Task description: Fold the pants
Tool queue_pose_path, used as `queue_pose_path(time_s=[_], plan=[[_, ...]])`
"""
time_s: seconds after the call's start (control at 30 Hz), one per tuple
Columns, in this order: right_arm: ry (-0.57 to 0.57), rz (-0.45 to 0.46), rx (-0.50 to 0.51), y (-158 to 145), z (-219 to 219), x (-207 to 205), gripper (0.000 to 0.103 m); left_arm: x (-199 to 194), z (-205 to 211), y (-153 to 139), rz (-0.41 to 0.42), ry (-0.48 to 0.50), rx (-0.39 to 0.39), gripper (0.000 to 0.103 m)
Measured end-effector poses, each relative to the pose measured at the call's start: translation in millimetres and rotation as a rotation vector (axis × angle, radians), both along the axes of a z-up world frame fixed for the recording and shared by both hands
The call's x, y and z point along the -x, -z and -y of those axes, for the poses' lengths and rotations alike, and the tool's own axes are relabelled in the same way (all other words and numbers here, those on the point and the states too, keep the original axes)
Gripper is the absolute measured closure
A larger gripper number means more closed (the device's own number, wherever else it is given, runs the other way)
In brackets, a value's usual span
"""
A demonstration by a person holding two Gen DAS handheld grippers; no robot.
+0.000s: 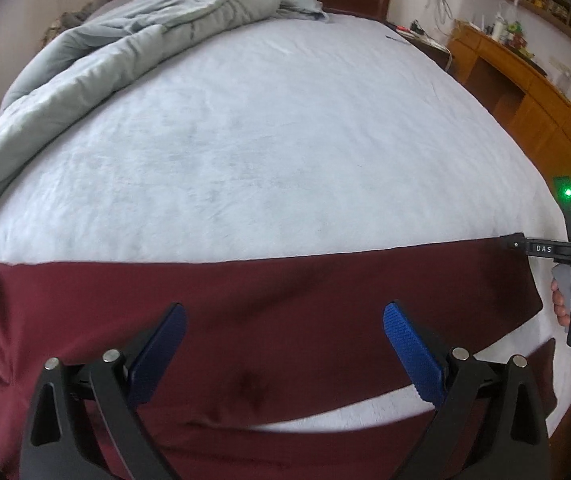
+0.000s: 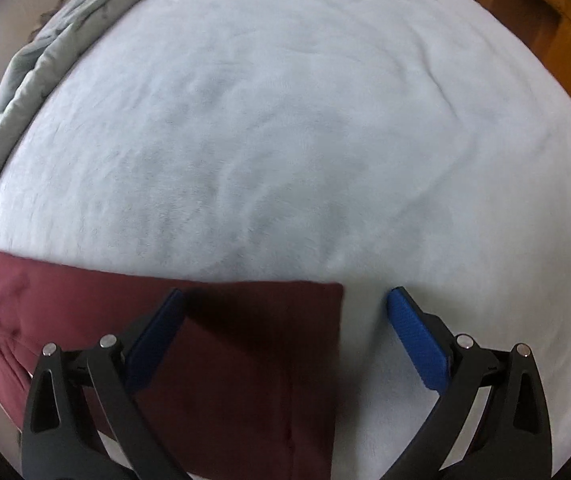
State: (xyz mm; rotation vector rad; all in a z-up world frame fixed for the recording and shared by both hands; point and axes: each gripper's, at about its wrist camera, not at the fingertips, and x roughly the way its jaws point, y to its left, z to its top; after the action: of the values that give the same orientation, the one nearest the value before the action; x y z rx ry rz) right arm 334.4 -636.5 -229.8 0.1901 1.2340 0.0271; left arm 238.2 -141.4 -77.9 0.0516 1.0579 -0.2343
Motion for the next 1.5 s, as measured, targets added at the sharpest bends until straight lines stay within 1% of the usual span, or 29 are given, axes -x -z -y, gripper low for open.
queue_pose_path(time_s=[0.03, 0.07, 0.1, 0.13, 0.17, 0.2, 0.27, 0.37, 0.5, 0.6, 0.63, 0.7, 0.73, 0.83, 0.93, 0.97, 1.0, 1.03, 1.07, 1.1, 1.13, 1.2, 1.27, 1.3, 1.33, 1.4, 1.43, 1.47, 1.5], plan=[[-0.019, 0.010, 0.001, 0.1, -1.7, 1.1, 0.019, -3.2, 3.7, 4.2, -0.006, 0.014, -0.009, 0.004], [-0.044, 0.014, -0.003, 0.2, -4.0, 3.3, 0.028, -6.5, 6.3, 8.3, -0.012, 0.023, -0.017, 0.004], [-0.058, 0.018, -0.015, -1.6, -4.4, 4.0, 0.042, -10.2, 9.0, 13.1, -0.020, 0.033, -0.029, 0.004], [-0.064, 0.027, -0.018, -4.1, -4.0, 6.1, 0.062, -10.4, 11.2, 15.7, -0.025, 0.045, -0.034, 0.004], [-0.078, 0.033, -0.023, -7.5, -3.6, 6.4, 0.075, -13.3, 13.2, 18.8, -0.030, 0.058, -0.040, 0.004], [-0.097, 0.043, -0.030, -13.4, -2.5, 10.3, 0.082, -16.0, 16.7, 21.9, -0.034, 0.072, -0.048, 0.004], [-0.111, 0.076, -0.021, -26.3, -1.4, 18.1, 0.083, -22.6, 23.7, 29.6, -0.051, 0.132, -0.051, 0.004], [-0.159, 0.161, -0.057, -54.8, -0.6, 34.8, 0.083, -32.0, 33.3, 37.3, -0.067, 0.227, -0.044, 0.004], [-0.200, 0.220, -0.120, -83.1, 6.5, 54.2, 0.083, -48.2, 52.6, 40.7, -0.072, 0.408, 0.018, 0.004], [-0.226, 0.255, -0.147, -98.4, 6.4, 60.9, 0.083, -64.1, 69.2, 44.0, -0.121, 0.552, 0.111, 0.004], [-0.231, 0.266, -0.156, -103.8, 6.5, 63.4, 0.083, -70.7, 76.1, 45.4, -0.154, 0.611, 0.155, 0.004], [-0.238, 0.282, -0.167, -113.0, 4.9, 64.1, 0.083, -81.5, 86.6, 47.9, -0.208, 0.688, 0.215, 0.004], [-0.240, 0.288, -0.167, -116.1, 3.8, 61.8, 0.083, -89.2, 92.5, 51.4, -0.253, 0.726, 0.246, 0.004], [-0.241, 0.297, -0.173, -122.2, 5.7, 61.8, 0.083, -103.1, 103.8, 62.3, -0.385, 0.797, 0.316, 0.004], [-0.228, 0.306, -0.180, -125.0, 8.9, 61.0, 0.083, -106.4, 110.3, 74.1, -0.488, 0.842, 0.287, 0.004], [-0.224, 0.311, -0.191, -125.9, 10.2, 61.3, 0.083, -103.3, 110.6, 77.5, -0.513, 0.865, 0.264, 0.005], [-0.221, 0.316, -0.201, -126.4, 11.3, 63.0, 0.083, -103.2, 106.3, 80.0, -0.515, 0.872, 0.241, 0.007], [-0.216, 0.320, -0.207, -126.9, 11.5, 65.0, 0.083, -100.7, 103.4, 82.7, -0.507, 0.870, 0.186, 0.022], [-0.213, 0.325, -0.209, -128.1, 11.6, 67.7, 0.083, -99.4, 101.2, 83.8, -0.507, 0.863, 0.162, 0.036], [-0.209, 0.330, -0.205, -129.4, 12.1, 69.7, 0.083, -100.6, 100.0, 86.2, -0.506, 0.847, 0.131, 0.065], [-0.205, 0.331, -0.201, -130.2, 12.2, 71.7, 0.083, -100.6, 94.1, 86.0, -0.491, 0.817, 0.100, 0.078], [-0.193, 0.332, -0.206, -129.8, 13.0, 78.6, 0.084, -94.1, 86.0, 72.4, -0.442, 0.769, 0.103, 0.085], [-0.180, 0.335, -0.195, -128.5, 14.3, 90.4, 0.084, -79.1, 75.1, 47.1, -0.350, 0.701, 0.114, 0.087], [-0.174, 0.338, -0.195, -128.0, 15.6, 95.6, 0.084, -69.4, 73.9, 37.5, -0.315, 0.684, 0.116, 0.087], [-0.165, 0.341, -0.192, -127.1, 17.7, 103.1, 0.084, -51.0, 71.8, 21.8, -0.253, 0.666, 0.096, 0.087], [-0.157, 0.347, -0.192, -124.1, 21.0, 124.9, 0.084, -19.0, 68.0, 4.2, -0.184, 0.657, 0.054, 0.087], [-0.154, 0.347, -0.189, -121.9, 21.5, 135.3, 0.084, 8.9, 67.2, -4.6, -0.144, 0.664, 0.019, 0.087], [-0.157, 0.345, -0.180, -118.4, 20.6, 148.9, 0.084, 35.1, 69.2, -8.6, -0.116, 0.673, -0.014, 0.087], [-0.159, 0.341, -0.167, -114.6, 18.7, 160.4, 0.084, 45.7, 72.1, -8.2, -0.106, 0.676, -0.030, 0.087]])
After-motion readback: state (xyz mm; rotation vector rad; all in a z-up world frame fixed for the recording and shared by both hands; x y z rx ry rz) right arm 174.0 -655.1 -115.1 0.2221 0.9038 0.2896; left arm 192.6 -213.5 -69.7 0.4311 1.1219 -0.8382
